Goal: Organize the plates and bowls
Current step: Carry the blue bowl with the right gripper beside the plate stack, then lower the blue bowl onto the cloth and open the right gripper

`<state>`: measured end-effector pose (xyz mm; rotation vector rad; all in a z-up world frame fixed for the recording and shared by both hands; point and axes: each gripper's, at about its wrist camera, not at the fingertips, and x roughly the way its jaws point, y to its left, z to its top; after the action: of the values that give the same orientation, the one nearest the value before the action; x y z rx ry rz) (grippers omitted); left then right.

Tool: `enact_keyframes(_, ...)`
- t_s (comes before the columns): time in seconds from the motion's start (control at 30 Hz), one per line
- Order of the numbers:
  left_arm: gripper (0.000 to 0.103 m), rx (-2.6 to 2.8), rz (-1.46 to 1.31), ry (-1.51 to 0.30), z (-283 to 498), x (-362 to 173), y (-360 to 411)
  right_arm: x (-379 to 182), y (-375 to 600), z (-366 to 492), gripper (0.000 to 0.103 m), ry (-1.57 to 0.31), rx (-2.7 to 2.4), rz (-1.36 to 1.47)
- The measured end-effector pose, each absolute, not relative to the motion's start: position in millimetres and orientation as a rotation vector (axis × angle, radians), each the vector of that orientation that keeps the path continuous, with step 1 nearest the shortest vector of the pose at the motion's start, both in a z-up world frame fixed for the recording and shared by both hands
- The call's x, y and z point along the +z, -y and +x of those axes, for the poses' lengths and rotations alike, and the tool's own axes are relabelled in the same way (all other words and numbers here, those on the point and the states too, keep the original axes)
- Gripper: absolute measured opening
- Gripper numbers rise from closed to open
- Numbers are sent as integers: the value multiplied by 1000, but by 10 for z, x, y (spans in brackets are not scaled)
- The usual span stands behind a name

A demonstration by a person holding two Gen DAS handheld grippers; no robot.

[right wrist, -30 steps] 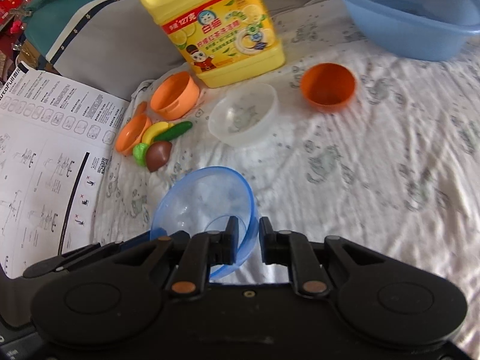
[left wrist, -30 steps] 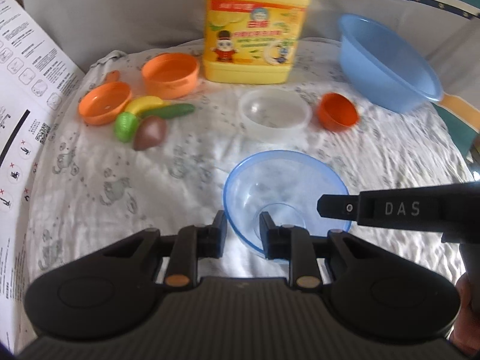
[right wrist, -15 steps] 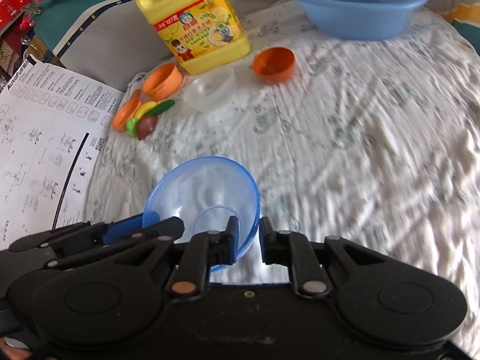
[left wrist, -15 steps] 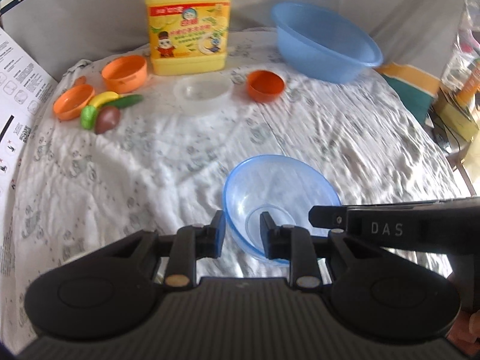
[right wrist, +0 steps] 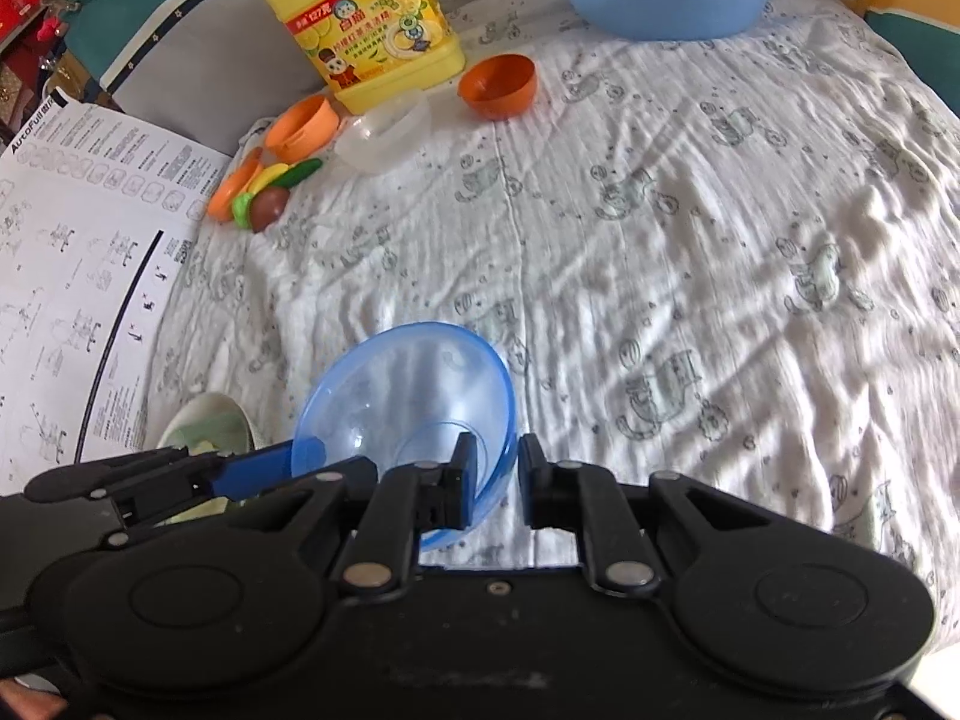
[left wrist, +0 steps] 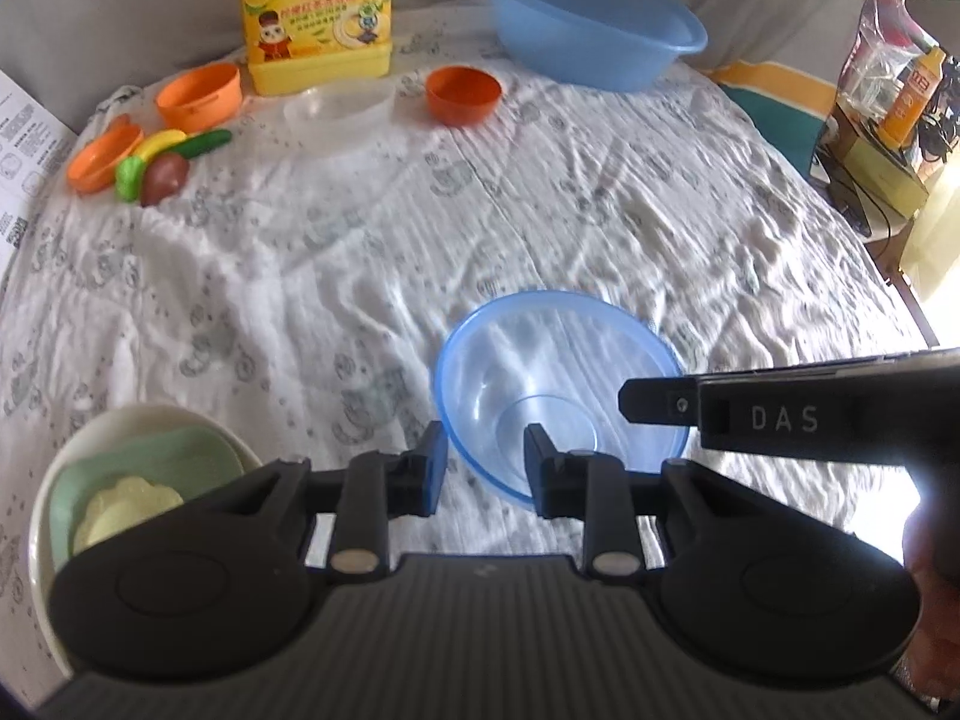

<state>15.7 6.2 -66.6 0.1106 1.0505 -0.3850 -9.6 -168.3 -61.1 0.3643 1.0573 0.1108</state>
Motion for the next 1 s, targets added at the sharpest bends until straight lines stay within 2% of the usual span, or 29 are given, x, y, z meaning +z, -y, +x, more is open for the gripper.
enact_keyframes(0.77,30,-423,131,-1119,56,-877,39,-702,1690,-199,15,-1078,87,361)
enact_keyframes(0.9,30,-431,124,-1124,60,-898,37,-712,1684,-189,17,-1083,85,366)
enact_keyframes(0.97,35,-427,129,-1119,62,-896,32,-722,1687,-181,20,-1088,82,369)
enact_keyframes(1.0,38,-422,132,-1114,63,-888,25,-721,1690,-179,26,-1087,80,372)
